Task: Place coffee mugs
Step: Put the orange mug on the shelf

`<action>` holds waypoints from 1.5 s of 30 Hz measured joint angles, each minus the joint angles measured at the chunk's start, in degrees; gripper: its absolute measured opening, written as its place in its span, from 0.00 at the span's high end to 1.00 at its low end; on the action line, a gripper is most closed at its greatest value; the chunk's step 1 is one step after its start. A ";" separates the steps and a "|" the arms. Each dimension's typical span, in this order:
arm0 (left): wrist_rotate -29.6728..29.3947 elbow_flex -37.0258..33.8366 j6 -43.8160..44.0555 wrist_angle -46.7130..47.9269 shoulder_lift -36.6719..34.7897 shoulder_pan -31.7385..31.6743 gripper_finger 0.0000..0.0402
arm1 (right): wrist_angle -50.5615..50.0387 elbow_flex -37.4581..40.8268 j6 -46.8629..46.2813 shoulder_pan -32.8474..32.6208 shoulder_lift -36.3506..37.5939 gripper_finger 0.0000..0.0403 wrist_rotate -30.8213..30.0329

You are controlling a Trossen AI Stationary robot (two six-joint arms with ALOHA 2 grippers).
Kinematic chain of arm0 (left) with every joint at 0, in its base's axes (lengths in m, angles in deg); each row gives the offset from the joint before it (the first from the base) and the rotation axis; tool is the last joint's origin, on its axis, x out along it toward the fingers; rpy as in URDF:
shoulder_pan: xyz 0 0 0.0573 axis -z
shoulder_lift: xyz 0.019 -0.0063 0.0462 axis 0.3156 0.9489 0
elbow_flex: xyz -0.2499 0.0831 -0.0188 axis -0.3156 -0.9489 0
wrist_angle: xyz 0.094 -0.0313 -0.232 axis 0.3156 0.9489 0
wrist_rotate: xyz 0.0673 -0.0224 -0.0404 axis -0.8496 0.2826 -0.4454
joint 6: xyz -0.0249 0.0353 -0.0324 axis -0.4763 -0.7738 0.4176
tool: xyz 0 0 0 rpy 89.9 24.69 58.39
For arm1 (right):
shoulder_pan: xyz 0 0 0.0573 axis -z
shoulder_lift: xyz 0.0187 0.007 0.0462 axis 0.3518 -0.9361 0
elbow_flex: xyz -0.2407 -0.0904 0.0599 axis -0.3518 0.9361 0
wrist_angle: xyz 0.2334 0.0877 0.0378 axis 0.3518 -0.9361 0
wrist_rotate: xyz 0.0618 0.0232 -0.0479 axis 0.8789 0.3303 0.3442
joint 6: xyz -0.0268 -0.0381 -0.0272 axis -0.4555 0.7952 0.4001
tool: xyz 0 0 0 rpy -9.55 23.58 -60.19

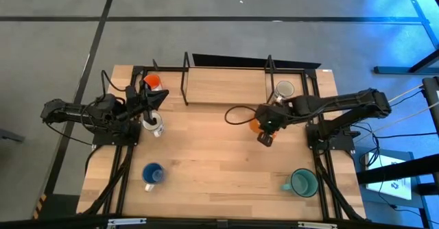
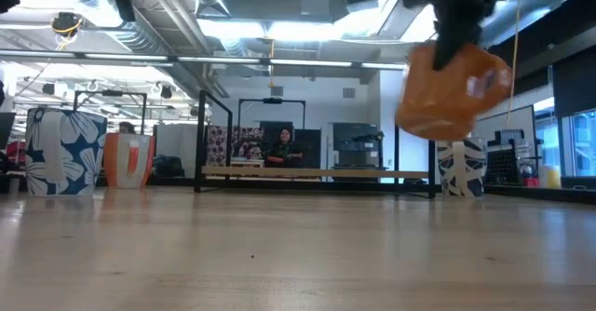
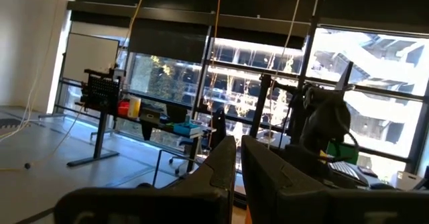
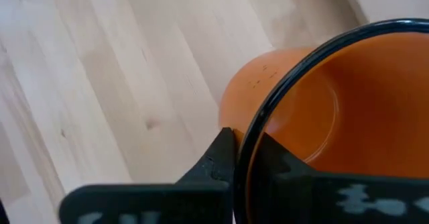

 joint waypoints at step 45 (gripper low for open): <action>1.41 0.00 1.55 -0.45 -0.02 -0.01 0.95 | -13.88 -44.21 13.00 39.75 -41.53 0.99 -1.74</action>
